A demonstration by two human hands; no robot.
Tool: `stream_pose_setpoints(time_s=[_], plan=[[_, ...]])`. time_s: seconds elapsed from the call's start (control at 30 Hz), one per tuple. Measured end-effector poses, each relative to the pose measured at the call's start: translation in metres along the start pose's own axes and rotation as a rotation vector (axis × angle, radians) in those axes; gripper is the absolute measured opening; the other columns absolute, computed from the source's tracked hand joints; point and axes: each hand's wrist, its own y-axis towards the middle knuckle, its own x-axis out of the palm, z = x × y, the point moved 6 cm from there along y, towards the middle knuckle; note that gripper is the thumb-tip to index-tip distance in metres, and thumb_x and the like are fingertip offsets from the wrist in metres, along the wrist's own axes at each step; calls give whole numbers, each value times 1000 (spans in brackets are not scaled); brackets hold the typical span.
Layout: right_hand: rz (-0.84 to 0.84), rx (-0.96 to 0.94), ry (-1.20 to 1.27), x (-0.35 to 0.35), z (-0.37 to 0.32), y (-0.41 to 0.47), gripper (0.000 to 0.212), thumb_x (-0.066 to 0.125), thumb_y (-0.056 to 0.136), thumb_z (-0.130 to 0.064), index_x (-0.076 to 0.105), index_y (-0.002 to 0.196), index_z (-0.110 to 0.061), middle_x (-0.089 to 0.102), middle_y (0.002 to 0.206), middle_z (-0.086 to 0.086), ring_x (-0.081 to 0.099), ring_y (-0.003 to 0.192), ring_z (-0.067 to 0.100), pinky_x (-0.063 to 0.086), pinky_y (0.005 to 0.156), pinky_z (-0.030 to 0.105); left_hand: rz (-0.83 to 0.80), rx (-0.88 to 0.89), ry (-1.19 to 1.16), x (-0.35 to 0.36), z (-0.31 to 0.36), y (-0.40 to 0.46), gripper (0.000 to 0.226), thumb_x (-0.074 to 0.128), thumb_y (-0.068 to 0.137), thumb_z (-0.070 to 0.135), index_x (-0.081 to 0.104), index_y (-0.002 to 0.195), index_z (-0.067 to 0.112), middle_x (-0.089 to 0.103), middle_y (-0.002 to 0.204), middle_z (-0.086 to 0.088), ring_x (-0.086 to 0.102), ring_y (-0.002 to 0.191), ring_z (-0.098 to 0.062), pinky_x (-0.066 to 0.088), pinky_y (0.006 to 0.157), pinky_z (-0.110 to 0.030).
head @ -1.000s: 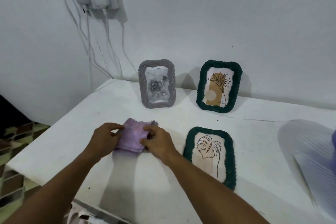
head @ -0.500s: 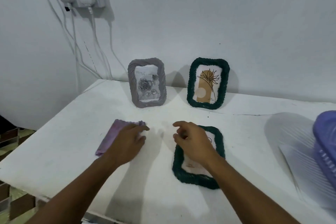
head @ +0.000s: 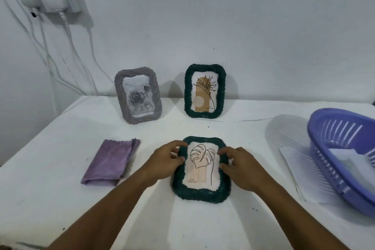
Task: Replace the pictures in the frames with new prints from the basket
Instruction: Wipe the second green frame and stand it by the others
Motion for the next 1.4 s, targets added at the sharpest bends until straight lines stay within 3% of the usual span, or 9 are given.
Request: stream_pose_setpoints(time_s=[0.3, 0.47, 0.57, 0.77, 0.97, 1.07, 1.17, 1.33, 1.4], plan=[[19, 84, 627, -5, 13, -7, 37, 65, 86, -7, 58, 109, -35, 63, 109, -5, 59, 100, 9, 46, 73, 17, -92, -76, -484, -1, -6, -2, 58, 65, 74, -19, 64, 114, 23, 57, 121, -8, 61, 108, -26, 56, 80, -31], [121, 166, 779, -10, 25, -4, 38, 63, 87, -9, 56, 118, -31, 57, 116, 0, 59, 104, 20, 52, 81, 27, -127, -46, -499, 3, 0, 0, 60, 59, 74, -25, 63, 116, 17, 60, 120, -13, 64, 102, -27, 56, 72, -27], [50, 139, 862, -13, 33, -3, 39, 64, 88, -10, 56, 120, -31, 62, 117, 5, 61, 104, 23, 52, 93, 39, -115, 43, -529, 0, 7, -1, 63, 59, 72, -27, 65, 115, 19, 62, 116, -13, 65, 92, -26, 56, 73, -30], [-163, -30, 1176, -26, 27, -4, 33, 57, 89, -16, 54, 122, -18, 67, 114, 16, 63, 105, 32, 50, 91, 43, -60, 198, -576, -3, 37, 10, 68, 62, 66, -29, 67, 112, 20, 63, 108, -9, 62, 79, -21, 54, 68, -28], [6, -86, 1328, -71, 23, 19, 28, 42, 97, -24, 50, 124, -24, 66, 119, 8, 63, 110, 27, 52, 88, 46, -34, 317, -533, 0, 99, 36, 63, 64, 73, -21, 65, 114, 27, 63, 111, -1, 65, 90, -22, 57, 73, -29], [146, -115, 1256, -101, 27, 34, 23, 43, 98, -24, 53, 119, -27, 67, 117, 7, 62, 110, 26, 52, 87, 42, -38, 376, -541, 7, 129, 55, 64, 59, 77, -22, 64, 114, 31, 69, 102, 10, 67, 91, -14, 57, 75, -28], [312, -142, 1050, -127, 33, 46, 29, 44, 99, -23, 50, 123, -38, 66, 118, -2, 61, 109, 13, 55, 80, 25, 0, 413, -502, 13, 150, 81, 67, 56, 81, -20, 60, 122, 32, 67, 107, 2, 65, 91, -11, 58, 78, -32], [472, -191, 692, -156, 38, 67, 52, 36, 102, -26, 16, 146, -45, 38, 130, -37, 42, 115, -13, 41, 86, 3, 47, 458, -444, 30, 180, 120, 68, 54, 84, -19, 57, 128, 33, 53, 114, 20, 58, 98, -8, 56, 73, -20], [530, -164, 647, -161, 46, 78, 54, 33, 102, -24, 11, 148, -39, 37, 134, -30, 44, 118, -5, 42, 88, 6, 38, 459, -440, 39, 187, 136, 68, 51, 84, -20, 57, 128, 32, 55, 115, 14, 59, 96, -8, 55, 72, -18]])
